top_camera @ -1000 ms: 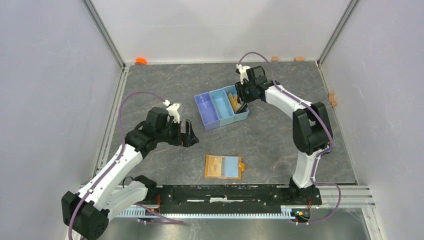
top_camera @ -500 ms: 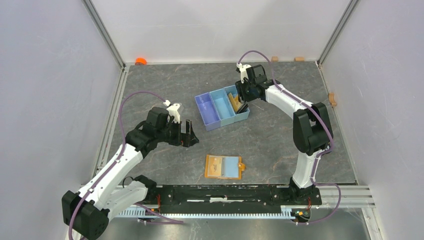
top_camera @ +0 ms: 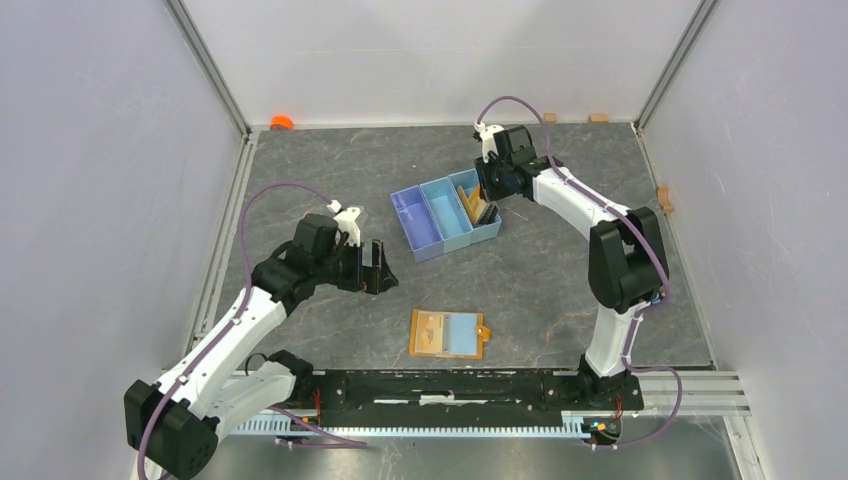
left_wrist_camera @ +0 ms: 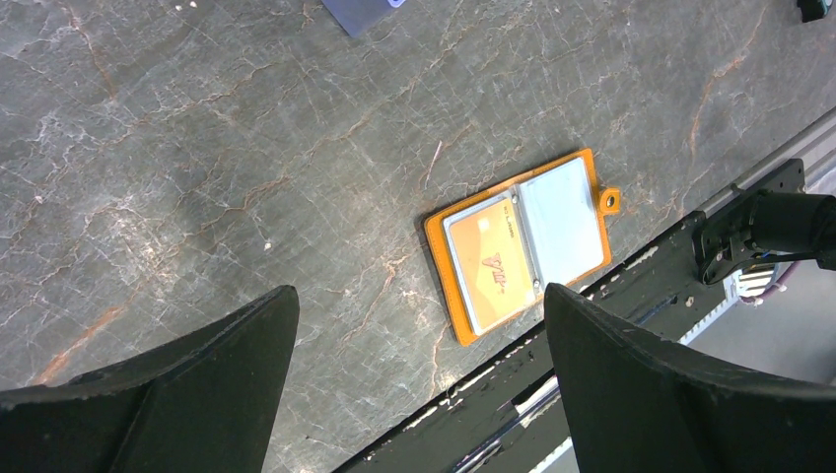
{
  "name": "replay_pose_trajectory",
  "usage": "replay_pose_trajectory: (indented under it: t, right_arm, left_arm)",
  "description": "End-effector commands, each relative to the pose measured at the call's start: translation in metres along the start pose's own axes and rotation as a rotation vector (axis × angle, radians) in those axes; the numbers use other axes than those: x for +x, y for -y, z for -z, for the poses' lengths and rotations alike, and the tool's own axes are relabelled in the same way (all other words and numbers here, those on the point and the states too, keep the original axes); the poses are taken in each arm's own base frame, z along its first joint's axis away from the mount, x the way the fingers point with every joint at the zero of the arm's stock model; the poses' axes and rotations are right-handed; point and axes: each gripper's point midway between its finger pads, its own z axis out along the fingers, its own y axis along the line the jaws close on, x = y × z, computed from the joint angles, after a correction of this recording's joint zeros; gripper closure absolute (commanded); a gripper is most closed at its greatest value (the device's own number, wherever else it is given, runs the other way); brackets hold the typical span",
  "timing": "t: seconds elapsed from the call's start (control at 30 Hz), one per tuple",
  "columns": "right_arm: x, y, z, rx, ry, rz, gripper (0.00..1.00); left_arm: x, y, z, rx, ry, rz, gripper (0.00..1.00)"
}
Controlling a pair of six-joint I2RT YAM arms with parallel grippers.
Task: Put the credit cards into the card holder
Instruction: Pick up the credit card from the storage box.
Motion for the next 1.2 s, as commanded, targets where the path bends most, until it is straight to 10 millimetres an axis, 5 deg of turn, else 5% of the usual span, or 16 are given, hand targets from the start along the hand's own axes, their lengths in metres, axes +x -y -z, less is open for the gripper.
replay_pose_trajectory:
  t: [0.0, 0.13, 0.4, 0.67, 0.9, 1.17]
  right_arm:
    - [-0.038, 0.005, 0.029, 0.021, 0.107, 0.022, 0.77]
    - [-0.041, 0.003, 0.032, 0.009, 0.116, 0.026, 0.91]
    - [-0.040, 0.004, 0.032, 0.013, 0.109, 0.028, 0.87]
    - [-0.036, 0.005, 0.030, 0.018, 0.098, 0.032, 0.94]
    - [-0.032, 0.010, 0.024, 0.046, 0.085, 0.027, 0.77]
    - [-0.026, 0.013, 0.014, 0.057, 0.062, 0.022, 0.76]
  left_arm:
    - [-0.006, 0.005, 0.000, 0.038, 0.016, -0.035, 0.00]
    - [-0.005, 0.005, 0.000, 0.038, 0.016, -0.035, 0.00]
    - [-0.004, 0.005, 0.000, 0.042, 0.012, -0.034, 0.00]
    - [-0.005, 0.006, 0.000, 0.044, 0.012, -0.035, 0.00]
    - [-0.004, 0.005, 0.000, 0.044, 0.010, -0.035, 0.00]
    - [-0.004, 0.006, -0.001, 0.045, 0.008, -0.034, 0.00]
